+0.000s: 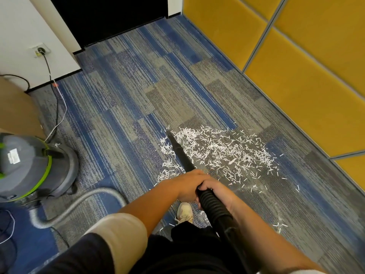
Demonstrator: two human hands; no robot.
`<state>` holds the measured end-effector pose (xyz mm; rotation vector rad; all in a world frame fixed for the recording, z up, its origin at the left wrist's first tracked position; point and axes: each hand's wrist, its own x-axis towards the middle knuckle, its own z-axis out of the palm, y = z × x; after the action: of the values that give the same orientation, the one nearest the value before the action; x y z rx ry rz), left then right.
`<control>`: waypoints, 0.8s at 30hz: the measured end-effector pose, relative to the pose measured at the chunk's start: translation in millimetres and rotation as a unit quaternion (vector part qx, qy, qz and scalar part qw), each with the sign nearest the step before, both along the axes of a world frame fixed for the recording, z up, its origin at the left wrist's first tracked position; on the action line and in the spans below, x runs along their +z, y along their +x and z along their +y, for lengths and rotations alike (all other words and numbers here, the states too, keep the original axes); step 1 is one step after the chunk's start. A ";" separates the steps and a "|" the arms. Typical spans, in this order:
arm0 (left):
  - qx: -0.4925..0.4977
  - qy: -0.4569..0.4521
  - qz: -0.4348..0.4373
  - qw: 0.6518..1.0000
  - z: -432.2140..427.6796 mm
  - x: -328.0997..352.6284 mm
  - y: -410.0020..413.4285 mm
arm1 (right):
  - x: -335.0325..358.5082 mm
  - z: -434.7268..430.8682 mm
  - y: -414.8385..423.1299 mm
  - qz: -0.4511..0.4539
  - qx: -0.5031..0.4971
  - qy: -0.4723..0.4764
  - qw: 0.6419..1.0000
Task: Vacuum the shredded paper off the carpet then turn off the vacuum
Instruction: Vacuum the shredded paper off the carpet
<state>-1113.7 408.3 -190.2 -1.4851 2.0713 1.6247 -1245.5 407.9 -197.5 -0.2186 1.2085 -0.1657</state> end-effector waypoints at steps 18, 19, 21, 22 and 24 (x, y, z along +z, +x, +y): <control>-0.017 0.003 -0.035 0.999 -0.9 5.3 12.7 | -0.6 -12.1 2.0 -0.073 -0.008 -0.029 0.997; -0.014 0.003 -0.032 0.999 -1.1 5.9 11.5 | 0.9 -12.8 0.9 -0.068 -0.011 -0.030 0.997; -0.004 -0.003 -0.022 1.000 -1.8 5.4 8.7 | 2.9 -15.6 -0.9 -0.058 -0.013 -0.034 0.998; 0.003 -0.006 -0.014 1.000 -2.8 4.9 6.6 | 3.4 -17.7 -2.0 -0.050 -0.014 -0.037 0.998; 0.008 -0.016 -0.004 1.000 -7.1 6.2 1.1 | 2.6 -22.4 -5.8 -0.032 -0.011 -0.045 0.998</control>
<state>-1112.5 401.2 -184.0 -1.5206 2.0964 1.5963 -1251.3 385.6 -194.9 -0.2766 1.1411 -0.2449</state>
